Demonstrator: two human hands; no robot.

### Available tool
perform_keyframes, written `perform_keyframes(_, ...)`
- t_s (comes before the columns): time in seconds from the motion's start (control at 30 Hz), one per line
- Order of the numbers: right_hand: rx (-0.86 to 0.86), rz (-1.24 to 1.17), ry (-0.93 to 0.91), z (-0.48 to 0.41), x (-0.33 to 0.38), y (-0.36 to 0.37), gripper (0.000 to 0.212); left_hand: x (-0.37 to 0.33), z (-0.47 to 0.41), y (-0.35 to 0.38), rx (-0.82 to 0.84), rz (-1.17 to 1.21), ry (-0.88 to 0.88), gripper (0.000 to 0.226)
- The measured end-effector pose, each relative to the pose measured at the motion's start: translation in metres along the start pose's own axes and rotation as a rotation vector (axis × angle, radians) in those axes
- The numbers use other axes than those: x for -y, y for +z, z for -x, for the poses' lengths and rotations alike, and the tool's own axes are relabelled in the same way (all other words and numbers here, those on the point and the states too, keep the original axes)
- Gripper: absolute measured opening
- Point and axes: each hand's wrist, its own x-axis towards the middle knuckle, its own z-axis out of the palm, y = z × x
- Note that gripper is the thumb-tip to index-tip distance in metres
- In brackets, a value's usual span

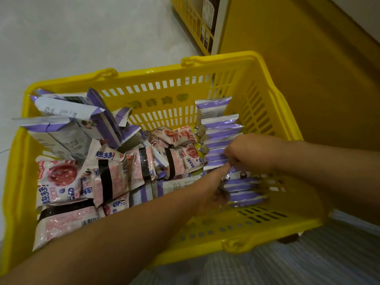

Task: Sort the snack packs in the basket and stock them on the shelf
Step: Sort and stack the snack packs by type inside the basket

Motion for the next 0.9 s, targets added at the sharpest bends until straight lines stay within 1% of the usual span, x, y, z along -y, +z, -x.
perform_keyframes(0.07, 0.008, 0.068, 0.011, -0.002, 0.003, -0.002, 0.009, 0.003, -0.003, -0.007, 0.031, -0.069, 0.001, 0.036)
perform_keyframes(0.1, 0.021, 0.1, 0.016, -0.002, 0.006, -0.001, 0.006, 0.005, -0.003, -0.01, 0.051, -0.135, 0.007, 0.039)
perform_keyframes(0.13, 0.049, 0.126, 0.02, -0.001, 0.008, 0.001, 0.007, 0.004, -0.002, -0.013, 0.079, -0.221, 0.012, 0.044)
perform_keyframes(0.2, 0.124, 0.139, 0.018, 0.002, 0.009, 0.002, 0.009, -0.002, 0.005, -0.02, 0.117, -0.509, 0.073, 0.042)
perform_keyframes(0.23, 0.147, 0.122, 0.024, 0.004, 0.008, -0.001, 0.007, -0.007, 0.008, -0.025, 0.102, -0.728, 0.158, 0.04)
perform_keyframes(0.3, 0.156, 0.071, 0.048, 0.005, 0.005, -0.014, 0.007, -0.017, 0.016, -0.039, -0.001, -1.193, 0.349, 0.041)
perform_keyframes(0.33, 0.132, 0.046, 0.052, 0.005, 0.004, -0.021, 0.01, -0.02, 0.02, -0.046, -0.082, -1.368, 0.405, 0.042)
perform_keyframes(0.4, 0.063, -0.019, 0.037, 0.0, 0.003, -0.028, 0.01, -0.022, 0.026, -0.061, -0.251, -1.652, 0.423, 0.047)
perform_keyframes(0.43, 0.035, -0.056, 0.017, -0.002, 0.006, -0.028, 0.008, -0.021, 0.028, -0.066, -0.313, -1.773, 0.392, 0.05)
perform_keyframes(0.47, 0.01, -0.086, -0.007, -0.004, 0.01, -0.027, 0.011, -0.017, 0.029, -0.069, -0.346, -1.864, 0.347, 0.053)
perform_keyframes(0.5, -0.023, -0.088, -0.031, -0.005, 0.014, -0.024, 0.021, -0.013, 0.028, -0.069, -0.359, -1.926, 0.316, 0.056)
perform_keyframes(0.53, -0.068, -0.05, -0.045, -0.007, 0.018, -0.017, 0.039, -0.009, 0.026, -0.068, -0.36, -1.971, 0.298, 0.058)
perform_keyframes(0.57, -0.11, 0.008, -0.052, -0.008, 0.021, -0.01, 0.062, -0.005, 0.023, -0.066, -0.355, -2.003, 0.284, 0.06)
perform_keyframes(0.6, -0.122, 0.062, -0.065, -0.009, 0.023, -0.003, 0.083, -0.002, 0.02, -0.064, -0.355, -2.032, 0.271, 0.061)
perform_keyframes(0.63, -0.097, 0.103, -0.08, -0.009, 0.024, 0.004, 0.097, -0.001, 0.017, -0.062, -0.367, -2.051, 0.253, 0.063)
perform_keyframes(0.67, -0.055, 0.132, -0.095, -0.009, 0.023, 0.01, 0.105, -0.001, 0.016, -0.06, -0.381, -2.055, 0.234, 0.065)
perform_keyframes(0.7, -0.018, 0.158, -0.104, -0.009, 0.022, 0.016, 0.108, -0.002, 0.015, -0.059, -0.385, -2.049, 0.213, 0.066)
perform_keyframes(0.77, 0.023, 0.196, -0.106, -0.009, 0.017, 0.024, 0.107, -0.005, 0.014, -0.058, -0.356, -2.034, 0.17, 0.067)
perform_keyframes(0.83, 0.031, 0.177, -0.103, -0.009, 0.011, 0.026, 0.104, -0.005, 0.015, -0.057, -0.313, -1.997, 0.153, 0.066)
perform_keyframes(0.9, 0.04, 0.134, -0.107, -0.009, 0.007, 0.026, 0.103, -0.005, 0.02, -0.056, -0.3, -1.901, 0.148, 0.065)
